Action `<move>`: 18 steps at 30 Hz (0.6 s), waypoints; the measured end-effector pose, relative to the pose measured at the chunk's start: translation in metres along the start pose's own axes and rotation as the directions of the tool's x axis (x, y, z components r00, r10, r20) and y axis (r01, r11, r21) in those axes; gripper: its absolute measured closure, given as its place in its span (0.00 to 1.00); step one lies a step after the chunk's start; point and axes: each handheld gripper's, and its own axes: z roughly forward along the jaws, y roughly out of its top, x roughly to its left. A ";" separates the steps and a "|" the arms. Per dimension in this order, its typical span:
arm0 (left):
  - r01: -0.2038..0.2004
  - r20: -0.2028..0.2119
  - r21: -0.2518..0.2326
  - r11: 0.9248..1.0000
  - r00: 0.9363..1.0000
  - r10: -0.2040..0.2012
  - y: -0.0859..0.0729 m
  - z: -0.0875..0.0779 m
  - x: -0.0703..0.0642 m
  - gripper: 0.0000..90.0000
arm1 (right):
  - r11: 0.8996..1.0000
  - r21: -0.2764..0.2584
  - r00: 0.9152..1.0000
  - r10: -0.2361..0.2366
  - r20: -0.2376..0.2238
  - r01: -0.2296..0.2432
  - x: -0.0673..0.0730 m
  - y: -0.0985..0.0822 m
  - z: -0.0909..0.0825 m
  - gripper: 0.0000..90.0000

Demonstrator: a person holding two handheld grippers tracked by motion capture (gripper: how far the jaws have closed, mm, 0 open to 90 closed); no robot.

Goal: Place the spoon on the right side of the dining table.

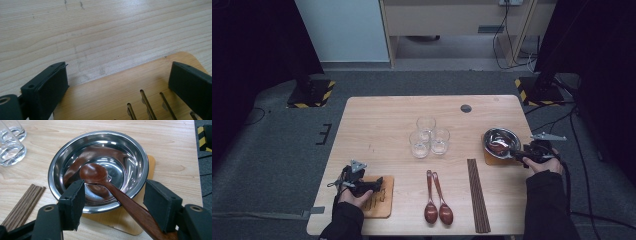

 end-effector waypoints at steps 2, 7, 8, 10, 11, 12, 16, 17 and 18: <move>0.000 0.000 0.000 1.000 1.000 0.000 0.000 0.000 0.000 0.01 | 1.000 -0.003 1.000 -0.003 -0.002 0.003 0.001 0.000 -0.001 0.38; 0.000 0.000 0.000 1.000 1.000 0.000 0.000 0.000 0.000 0.01 | 1.000 0.001 1.000 -0.015 -0.011 0.015 0.005 -0.003 -0.003 0.38; 0.000 0.000 0.000 1.000 1.000 0.000 0.000 0.000 0.000 0.01 | 1.000 -0.002 1.000 -0.018 -0.011 0.018 0.006 -0.003 -0.003 0.38; 0.000 0.000 0.000 1.000 1.000 0.000 0.000 0.000 0.000 0.01 | 1.000 -0.001 1.000 -0.018 -0.015 0.018 0.008 -0.003 -0.005 0.38; 0.000 0.000 0.000 1.000 1.000 0.000 0.000 0.000 0.000 0.01 | 1.000 -0.001 1.000 -0.020 -0.020 0.020 0.008 -0.003 -0.005 0.38; 0.000 0.000 0.000 1.000 1.000 0.000 0.000 0.000 0.000 0.01 | 1.000 -0.004 1.000 -0.020 -0.022 0.020 0.009 -0.003 -0.006 0.38; 0.000 0.000 0.000 1.000 1.000 0.000 0.000 0.000 0.000 0.01 | 1.000 -0.005 0.999 -0.023 -0.027 0.023 0.012 -0.004 -0.008 0.38; 0.000 0.000 0.000 1.000 1.000 0.000 0.000 0.000 0.000 0.01 | 1.000 -0.005 0.999 -0.023 -0.028 0.023 0.013 -0.005 -0.008 0.38; 0.000 0.000 0.000 1.000 1.000 0.000 0.000 0.000 0.000 0.01 | 1.000 -0.003 0.999 -0.025 -0.031 0.025 0.013 -0.005 -0.009 0.38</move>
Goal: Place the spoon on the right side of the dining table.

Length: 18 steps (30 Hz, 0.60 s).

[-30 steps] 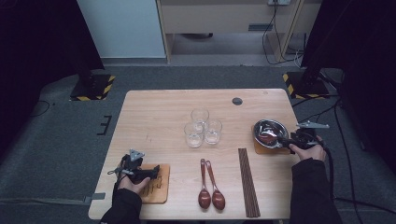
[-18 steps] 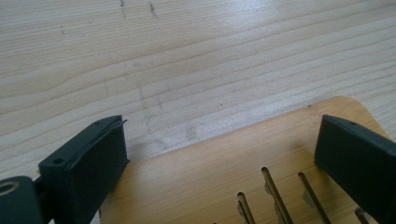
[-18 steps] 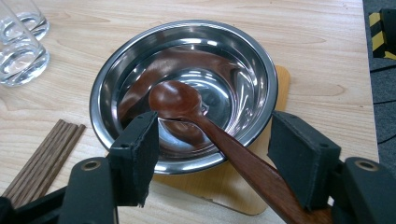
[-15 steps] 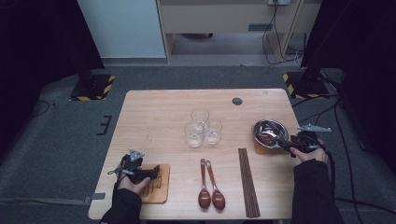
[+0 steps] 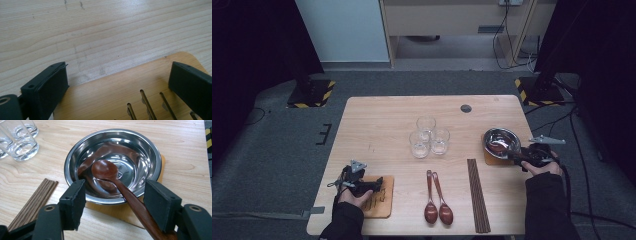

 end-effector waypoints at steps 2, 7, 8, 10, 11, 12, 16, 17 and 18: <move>0.000 0.000 0.000 1.000 1.000 0.000 0.000 0.000 0.000 0.01 | 1.000 0.000 1.000 0.002 -0.001 -0.002 0.001 -0.001 -0.001 0.38; 0.000 0.000 0.000 1.000 1.000 0.000 0.000 0.000 0.000 0.01 | 1.000 0.006 1.000 -0.005 -0.011 0.005 0.006 -0.003 -0.002 0.39; 0.000 0.000 0.000 1.000 1.000 0.000 0.000 0.000 0.000 0.01 | 1.000 0.006 1.000 -0.002 -0.012 0.002 0.006 -0.003 -0.002 0.39; 0.000 0.000 0.000 1.000 1.000 0.000 0.000 0.000 0.000 0.01 | 1.000 0.005 1.000 -0.011 -0.015 0.011 0.007 -0.004 -0.003 0.40; 0.000 0.000 0.000 1.000 1.000 0.000 0.000 0.000 0.000 0.01 | 1.000 0.005 1.000 -0.009 -0.015 0.009 0.008 -0.004 -0.003 0.40; 0.000 0.000 0.000 1.000 1.000 0.000 0.000 0.000 0.000 0.01 | 1.000 0.005 1.000 -0.003 -0.016 0.003 0.010 -0.004 -0.003 0.40; 0.000 0.000 0.000 1.000 1.000 0.000 0.000 0.000 0.000 0.01 | 1.000 0.005 1.000 -0.007 -0.023 0.007 0.011 -0.006 -0.004 0.41; 0.000 0.000 0.000 1.000 1.000 0.000 0.000 0.000 0.000 0.01 | 1.000 0.002 1.000 -0.002 -0.024 0.002 0.012 -0.006 -0.005 0.42; 0.000 0.000 0.000 1.000 1.000 0.000 0.000 0.000 0.000 0.01 | 1.000 0.002 1.000 0.000 -0.029 0.000 0.012 -0.007 -0.006 0.43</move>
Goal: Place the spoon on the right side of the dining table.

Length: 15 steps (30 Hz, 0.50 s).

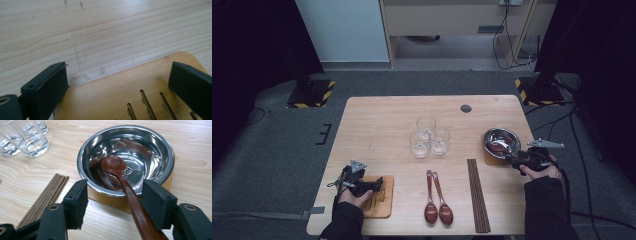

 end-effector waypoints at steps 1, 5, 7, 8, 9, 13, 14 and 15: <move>0.000 0.000 0.000 1.000 1.000 0.000 0.000 0.000 0.000 0.01 | 1.000 0.000 1.000 0.000 -0.003 0.000 0.000 0.000 0.000 0.43; 0.000 0.000 0.000 1.000 1.000 0.000 0.000 0.000 0.000 0.01 | 1.000 -0.001 1.000 -0.002 -0.010 0.002 0.003 -0.001 -0.001 0.44; 0.000 0.000 0.000 1.000 1.000 0.000 0.000 0.000 0.000 0.01 | 1.000 -0.001 1.000 -0.006 -0.012 0.006 0.004 -0.001 -0.002 0.44; 0.000 0.000 0.000 1.000 1.000 0.000 0.000 0.000 0.000 0.01 | 1.000 0.000 1.000 -0.004 -0.015 0.004 0.005 0.000 -0.002 0.45; 0.000 0.000 0.000 1.000 1.000 0.000 0.000 0.000 0.000 0.01 | 1.000 0.001 1.000 -0.003 -0.017 0.003 0.006 0.000 -0.002 0.45; 0.000 0.000 0.000 1.000 1.000 0.000 0.000 0.000 0.000 0.01 | 1.000 0.004 1.000 -0.003 -0.027 0.004 0.008 0.000 -0.002 0.47; 0.000 0.000 0.000 1.000 1.000 0.000 0.000 0.000 0.000 0.01 | 1.000 0.007 1.000 -0.002 -0.030 0.002 0.009 0.000 -0.002 0.48; 0.000 0.000 0.000 1.000 1.000 0.000 0.000 0.000 0.000 0.01 | 1.000 0.009 0.999 0.002 -0.034 -0.001 0.009 0.000 -0.003 0.49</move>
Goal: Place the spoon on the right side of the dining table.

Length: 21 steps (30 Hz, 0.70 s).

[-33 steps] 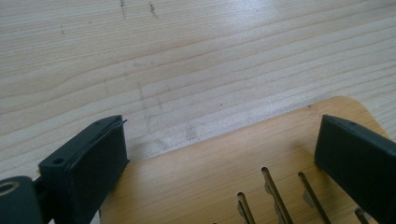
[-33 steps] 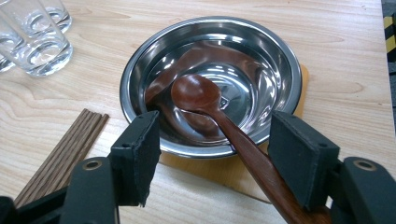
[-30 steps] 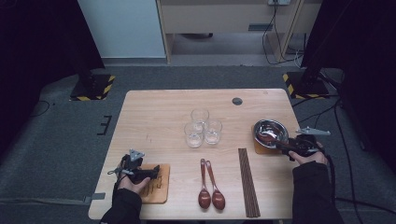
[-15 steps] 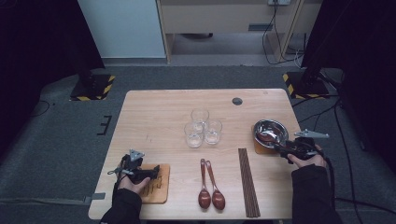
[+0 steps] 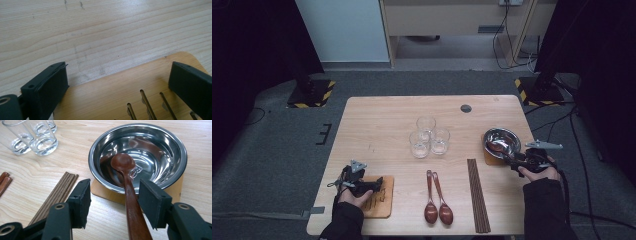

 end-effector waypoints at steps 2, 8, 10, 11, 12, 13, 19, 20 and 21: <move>0.000 0.000 0.000 1.000 1.000 0.000 0.000 0.000 0.000 0.01 | 1.000 0.001 1.000 0.004 -0.006 -0.004 0.001 0.000 0.000 0.50; 0.000 0.000 0.000 1.000 1.000 0.000 0.000 0.000 0.000 0.01 | 1.000 0.007 1.000 0.003 -0.016 -0.003 0.004 0.000 0.001 0.51; 0.000 0.000 0.000 1.000 1.000 0.000 0.000 0.000 0.000 0.01 | 1.000 0.008 1.000 0.001 -0.019 -0.001 0.005 0.000 0.001 0.52; 0.000 0.000 0.000 1.000 1.000 0.000 0.000 0.000 0.000 0.01 | 1.000 0.009 1.000 0.003 -0.022 -0.002 0.005 0.000 0.001 0.52; 0.000 0.000 0.000 1.000 1.000 0.000 0.000 0.000 0.000 0.01 | 1.000 0.010 1.000 0.006 -0.024 -0.006 0.006 0.001 0.001 0.52; 0.000 0.000 0.000 1.000 1.000 0.000 0.000 0.000 0.000 0.01 | 1.000 0.009 1.000 0.004 -0.024 -0.003 0.006 0.001 0.001 0.52; 0.000 0.001 0.000 1.000 1.000 0.000 0.000 0.000 0.000 0.01 | 1.000 0.011 0.999 0.007 -0.032 -0.007 0.008 0.001 0.002 0.53; 0.000 0.000 0.000 1.000 1.000 0.000 0.000 0.000 0.000 0.01 | 1.000 0.010 1.000 0.001 -0.032 -0.001 0.008 0.001 0.002 0.54; 0.000 0.000 0.000 1.000 1.000 0.000 0.000 0.000 0.000 0.01 | 1.000 0.011 0.999 0.001 -0.034 -0.001 0.009 0.001 0.002 0.53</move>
